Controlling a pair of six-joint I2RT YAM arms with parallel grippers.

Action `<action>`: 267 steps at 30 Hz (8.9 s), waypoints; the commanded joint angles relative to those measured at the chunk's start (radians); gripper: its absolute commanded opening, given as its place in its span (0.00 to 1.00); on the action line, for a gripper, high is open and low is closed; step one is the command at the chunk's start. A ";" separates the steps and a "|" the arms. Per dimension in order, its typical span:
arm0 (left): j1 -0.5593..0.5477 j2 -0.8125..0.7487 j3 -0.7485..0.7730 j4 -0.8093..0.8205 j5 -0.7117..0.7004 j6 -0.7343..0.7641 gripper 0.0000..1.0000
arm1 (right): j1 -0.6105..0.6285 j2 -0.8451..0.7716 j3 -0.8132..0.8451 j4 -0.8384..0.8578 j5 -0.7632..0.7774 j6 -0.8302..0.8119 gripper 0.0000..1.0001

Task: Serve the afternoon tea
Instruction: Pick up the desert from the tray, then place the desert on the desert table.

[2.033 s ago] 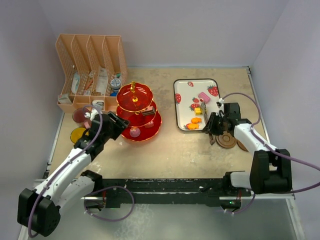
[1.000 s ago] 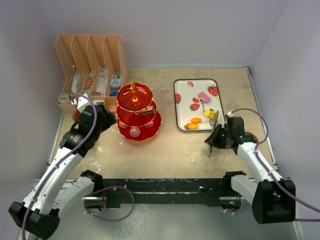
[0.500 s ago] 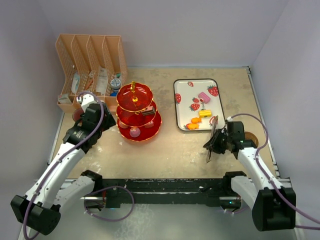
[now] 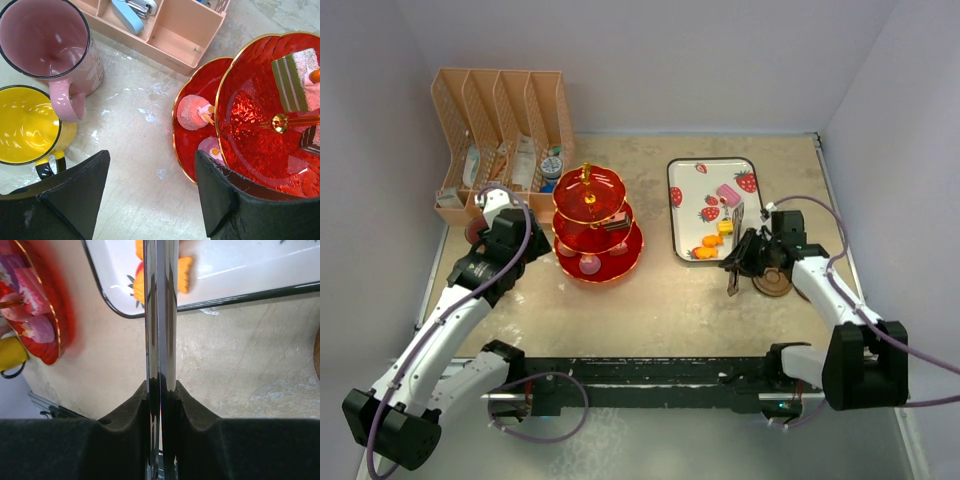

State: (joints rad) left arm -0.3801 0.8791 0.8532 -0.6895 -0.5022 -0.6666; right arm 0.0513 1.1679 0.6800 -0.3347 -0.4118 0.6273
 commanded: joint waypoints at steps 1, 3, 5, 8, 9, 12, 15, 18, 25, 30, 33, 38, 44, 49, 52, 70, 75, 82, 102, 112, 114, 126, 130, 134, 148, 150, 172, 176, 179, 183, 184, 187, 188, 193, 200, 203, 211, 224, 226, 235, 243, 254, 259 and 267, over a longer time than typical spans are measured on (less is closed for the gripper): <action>0.000 -0.001 -0.002 0.019 -0.016 0.020 0.67 | -0.001 0.042 -0.003 -0.012 -0.051 -0.060 0.23; -0.001 -0.009 -0.003 0.013 -0.019 0.017 0.67 | -0.001 0.070 -0.009 -0.008 -0.060 -0.095 0.23; -0.002 -0.016 -0.007 0.018 -0.023 0.014 0.67 | -0.001 0.086 -0.013 0.000 -0.040 -0.102 0.23; -0.002 -0.016 -0.006 0.012 -0.029 0.012 0.67 | -0.001 0.084 -0.026 0.010 -0.027 -0.080 0.23; -0.001 -0.015 -0.005 0.006 -0.031 0.010 0.67 | -0.001 0.080 -0.041 0.017 -0.020 -0.069 0.23; -0.002 -0.021 -0.007 0.002 -0.033 0.007 0.67 | -0.001 0.058 -0.091 0.010 -0.019 -0.063 0.23; -0.002 -0.026 -0.012 0.010 -0.030 0.008 0.67 | -0.001 0.001 -0.130 -0.013 0.000 -0.049 0.23; -0.002 -0.015 -0.011 0.016 -0.020 0.013 0.67 | -0.001 -0.056 -0.157 -0.033 0.024 -0.032 0.23; -0.002 -0.009 -0.011 0.016 -0.007 0.016 0.67 | -0.001 -0.126 -0.216 -0.077 0.036 -0.025 0.24; -0.002 -0.012 -0.013 0.018 -0.007 0.016 0.67 | -0.001 -0.155 -0.253 -0.077 0.037 -0.006 0.24; -0.002 -0.013 -0.013 0.018 -0.005 0.016 0.67 | 0.000 -0.171 -0.249 -0.092 0.057 0.001 0.24; -0.002 -0.013 -0.014 0.018 -0.004 0.016 0.67 | -0.001 -0.204 -0.254 -0.114 0.083 0.010 0.24; -0.003 -0.010 -0.014 0.017 -0.004 0.016 0.67 | -0.001 -0.283 -0.182 -0.165 0.064 0.030 0.27; -0.002 -0.011 -0.015 0.018 -0.005 0.016 0.67 | -0.001 -0.325 -0.067 -0.230 0.044 0.057 0.36; -0.002 -0.014 -0.014 0.018 -0.006 0.015 0.67 | -0.001 -0.303 -0.021 -0.215 -0.009 0.070 0.42; -0.001 -0.025 -0.012 0.012 -0.028 0.013 0.67 | -0.001 -0.192 0.107 -0.278 0.173 0.094 0.46; -0.002 -0.029 -0.010 0.007 -0.039 0.012 0.67 | -0.001 -0.192 0.118 -0.259 0.165 0.158 0.48; -0.003 -0.033 -0.008 0.003 -0.051 0.009 0.67 | -0.001 -0.130 0.103 -0.223 0.078 0.232 0.48; -0.001 -0.032 -0.003 -0.007 -0.075 0.007 0.67 | -0.002 0.030 0.138 -0.166 -0.005 0.264 0.48; -0.001 -0.023 -0.003 -0.005 -0.075 0.006 0.67 | -0.001 0.047 0.149 -0.135 -0.020 0.268 0.49; -0.002 -0.020 -0.004 -0.005 -0.073 0.007 0.67 | -0.002 0.053 0.154 -0.140 -0.017 0.264 0.49; -0.001 -0.010 -0.003 -0.002 -0.071 0.009 0.67 | -0.002 0.092 0.161 -0.147 0.005 0.238 0.51; -0.001 -0.004 -0.003 -0.002 -0.070 0.010 0.67 | -0.002 0.107 0.138 -0.130 0.002 0.231 0.50; -0.001 -0.003 -0.002 -0.002 -0.071 0.010 0.67 | -0.002 0.111 0.134 -0.113 0.000 0.232 0.47; -0.002 0.002 -0.004 -0.004 -0.068 0.010 0.67 | -0.002 0.041 0.124 -0.120 0.022 0.227 0.29; -0.001 0.002 -0.004 -0.003 -0.068 0.011 0.67 | -0.002 0.035 0.122 -0.118 0.024 0.221 0.28; -0.002 -0.009 -0.003 0.000 -0.066 0.008 0.67 | -0.002 -0.060 0.306 -0.212 -0.085 -0.101 0.21; -0.001 -0.015 -0.004 0.005 -0.065 0.007 0.67 | 0.000 -0.106 0.330 -0.246 -0.190 -0.121 0.20; -0.002 -0.013 -0.004 0.006 -0.067 0.007 0.67 | 0.004 -0.136 0.351 -0.265 -0.246 -0.122 0.20; -0.001 -0.015 -0.004 0.007 -0.068 0.007 0.67 | 0.028 -0.176 0.368 -0.275 -0.321 -0.095 0.20; -0.001 -0.015 -0.003 0.007 -0.069 0.007 0.67 | 0.038 -0.185 0.368 -0.274 -0.339 -0.086 0.20; -0.001 -0.019 -0.003 0.007 -0.072 0.006 0.67 | 0.089 -0.192 0.383 -0.284 -0.358 -0.070 0.20; -0.002 -0.021 -0.003 0.006 -0.070 0.005 0.67 | 0.121 -0.186 0.386 -0.283 -0.351 -0.060 0.20; -0.002 -0.033 -0.003 0.007 -0.071 0.004 0.67 | 0.354 -0.156 0.380 -0.224 -0.272 0.038 0.18; -0.001 -0.037 -0.005 0.008 -0.076 0.002 0.68 | 0.415 -0.183 0.330 -0.192 -0.310 0.095 0.18; -0.002 -0.031 -0.002 0.003 -0.076 0.003 0.68 | 0.463 -0.178 0.293 -0.168 -0.306 0.113 0.17; -0.002 -0.042 -0.002 -0.001 -0.096 -0.004 0.68 | 0.649 -0.119 0.291 -0.036 -0.260 0.203 0.18; -0.001 -0.061 0.000 -0.011 -0.117 -0.013 0.68 | 0.826 0.082 0.341 0.183 -0.189 0.316 0.18; -0.001 -0.060 -0.001 -0.013 -0.119 -0.013 0.68 | 0.825 0.106 0.345 0.195 -0.173 0.335 0.18; -0.001 -0.059 -0.001 -0.013 -0.118 -0.014 0.68 | 0.825 0.157 0.294 0.425 -0.182 0.517 0.18; -0.001 -0.061 -0.002 -0.013 -0.115 -0.014 0.68 | 0.825 0.213 0.289 0.571 -0.140 0.656 0.18; -0.002 -0.059 -0.003 -0.012 -0.107 -0.014 0.68 | 0.828 0.278 0.294 0.637 -0.050 0.754 0.18; -0.002 -0.061 -0.005 -0.013 -0.109 -0.014 0.68 | 0.829 0.320 0.332 0.626 -0.014 0.760 0.20; -0.001 -0.061 -0.004 -0.012 -0.110 -0.015 0.68 | 0.835 0.397 0.401 0.602 -0.002 0.732 0.27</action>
State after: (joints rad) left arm -0.3801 0.8307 0.8387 -0.7204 -0.5995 -0.6701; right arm 0.8799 1.5494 1.0046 0.2390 -0.4454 1.3701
